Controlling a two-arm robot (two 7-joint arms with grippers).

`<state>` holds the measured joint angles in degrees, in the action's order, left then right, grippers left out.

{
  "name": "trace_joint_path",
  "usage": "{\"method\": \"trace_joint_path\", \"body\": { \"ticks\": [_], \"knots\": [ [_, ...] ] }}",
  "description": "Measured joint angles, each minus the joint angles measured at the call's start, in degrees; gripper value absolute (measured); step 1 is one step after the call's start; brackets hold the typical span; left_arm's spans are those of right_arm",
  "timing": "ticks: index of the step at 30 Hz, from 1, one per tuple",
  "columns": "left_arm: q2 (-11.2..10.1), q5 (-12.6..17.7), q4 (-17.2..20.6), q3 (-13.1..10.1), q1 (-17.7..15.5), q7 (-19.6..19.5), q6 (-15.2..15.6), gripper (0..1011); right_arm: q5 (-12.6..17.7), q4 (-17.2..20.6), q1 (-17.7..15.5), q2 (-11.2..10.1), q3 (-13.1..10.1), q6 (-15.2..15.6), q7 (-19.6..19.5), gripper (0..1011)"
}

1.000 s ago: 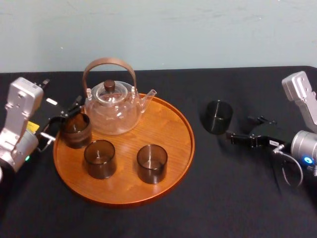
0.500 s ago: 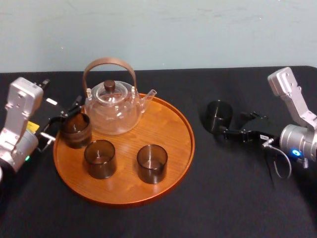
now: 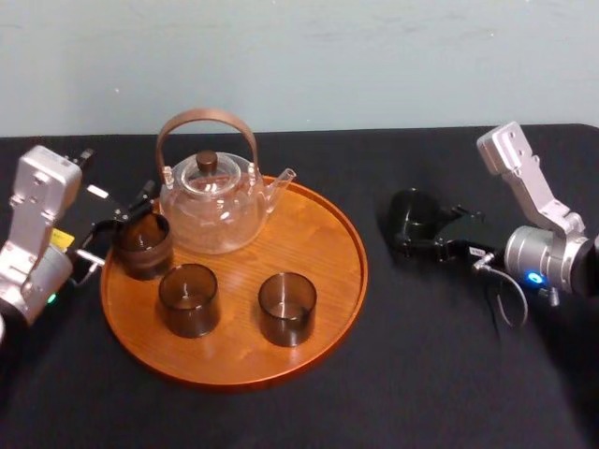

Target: Pick up the glass from the table and place it on the tray.

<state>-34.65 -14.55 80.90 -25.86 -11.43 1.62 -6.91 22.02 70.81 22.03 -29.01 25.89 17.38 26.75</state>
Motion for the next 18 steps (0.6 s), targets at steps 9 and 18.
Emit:
{"method": "trace_joint_path", "body": {
  "ticks": [9, 18],
  "knots": [
    [0.0, 0.0, 0.0, 0.0, 0.0, 0.0, 0.0, 1001, -1.2, -1.7, 1.6, 1.6, 0.2, 0.0, 0.4, 1002],
    [0.0, 0.0, 0.0, 0.0, 0.0, 0.0, 0.0, 1001, -2.0, -2.9, 2.6, 2.8, 0.1, 0.1, 0.4, 1002]
  ]
}}
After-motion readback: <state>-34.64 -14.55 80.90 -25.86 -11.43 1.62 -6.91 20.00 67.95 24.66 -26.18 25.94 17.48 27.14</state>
